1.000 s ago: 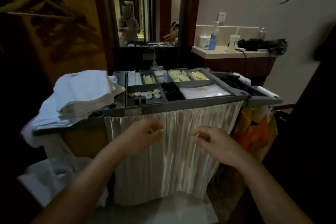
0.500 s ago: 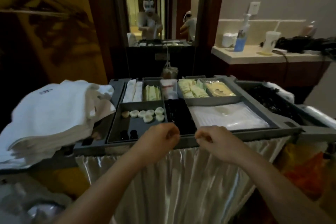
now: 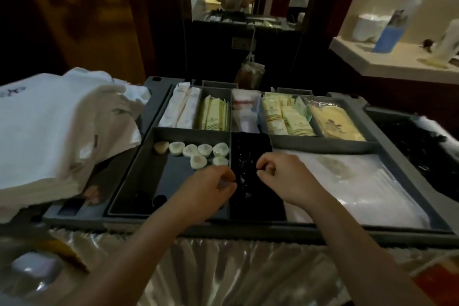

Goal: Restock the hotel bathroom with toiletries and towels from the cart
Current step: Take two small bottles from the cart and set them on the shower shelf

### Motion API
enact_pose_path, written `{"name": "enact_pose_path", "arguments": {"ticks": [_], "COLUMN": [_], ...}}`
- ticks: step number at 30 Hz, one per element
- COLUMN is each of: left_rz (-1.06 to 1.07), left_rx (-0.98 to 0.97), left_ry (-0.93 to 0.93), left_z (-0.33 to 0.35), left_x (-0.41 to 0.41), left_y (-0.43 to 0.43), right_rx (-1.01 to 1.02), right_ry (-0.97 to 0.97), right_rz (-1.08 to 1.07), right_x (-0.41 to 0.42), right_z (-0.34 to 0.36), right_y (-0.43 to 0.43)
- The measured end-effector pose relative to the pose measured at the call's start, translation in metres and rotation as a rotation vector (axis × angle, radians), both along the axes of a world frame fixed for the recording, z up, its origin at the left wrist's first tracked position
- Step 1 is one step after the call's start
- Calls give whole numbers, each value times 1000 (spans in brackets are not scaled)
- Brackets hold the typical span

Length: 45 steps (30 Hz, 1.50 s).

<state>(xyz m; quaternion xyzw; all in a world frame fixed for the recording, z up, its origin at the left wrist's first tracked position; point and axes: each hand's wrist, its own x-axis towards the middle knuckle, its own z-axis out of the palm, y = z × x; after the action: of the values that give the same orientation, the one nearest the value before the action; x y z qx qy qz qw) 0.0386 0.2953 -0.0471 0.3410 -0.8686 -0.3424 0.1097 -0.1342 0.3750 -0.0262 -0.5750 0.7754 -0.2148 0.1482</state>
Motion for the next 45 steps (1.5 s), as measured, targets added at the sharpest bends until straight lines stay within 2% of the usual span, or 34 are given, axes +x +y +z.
{"name": "enact_pose_path", "arguments": {"ticks": [4, 7, 10, 14, 17, 22, 34, 39, 45], "left_rz": [66, 81, 73, 106, 149, 178, 329, 522, 545], "left_rx": [14, -25, -13, 22, 61, 99, 37, -40, -157], "left_ry": [-112, -102, -112, -162, -180, -201, -84, -7, -54], "left_z": [-10, -8, -7, -11, -14, -19, -24, -2, 27], "left_x": [-17, -35, -47, -57, -63, -78, -76, -53, -22], "left_y": [-45, -71, -89, -106, -107, -100, -74, -63, -43], "right_rx": [-5, -43, 1, 75, 144, 147, -85, -197, -283], "right_ry": [-20, -14, 52, 133, 113, 166, 361, 426, 356], "right_rz": [-40, -52, -24, 70, 170, 280, 454, 532, 551], "right_x": [-22, -35, -45, -58, -69, -82, -84, -74, -57], "right_z": [-6, -15, -21, -23, -24, -26, -35, -7, 19], "right_y": [-40, -64, -88, -119, -135, -149, -153, -148, -131]}}
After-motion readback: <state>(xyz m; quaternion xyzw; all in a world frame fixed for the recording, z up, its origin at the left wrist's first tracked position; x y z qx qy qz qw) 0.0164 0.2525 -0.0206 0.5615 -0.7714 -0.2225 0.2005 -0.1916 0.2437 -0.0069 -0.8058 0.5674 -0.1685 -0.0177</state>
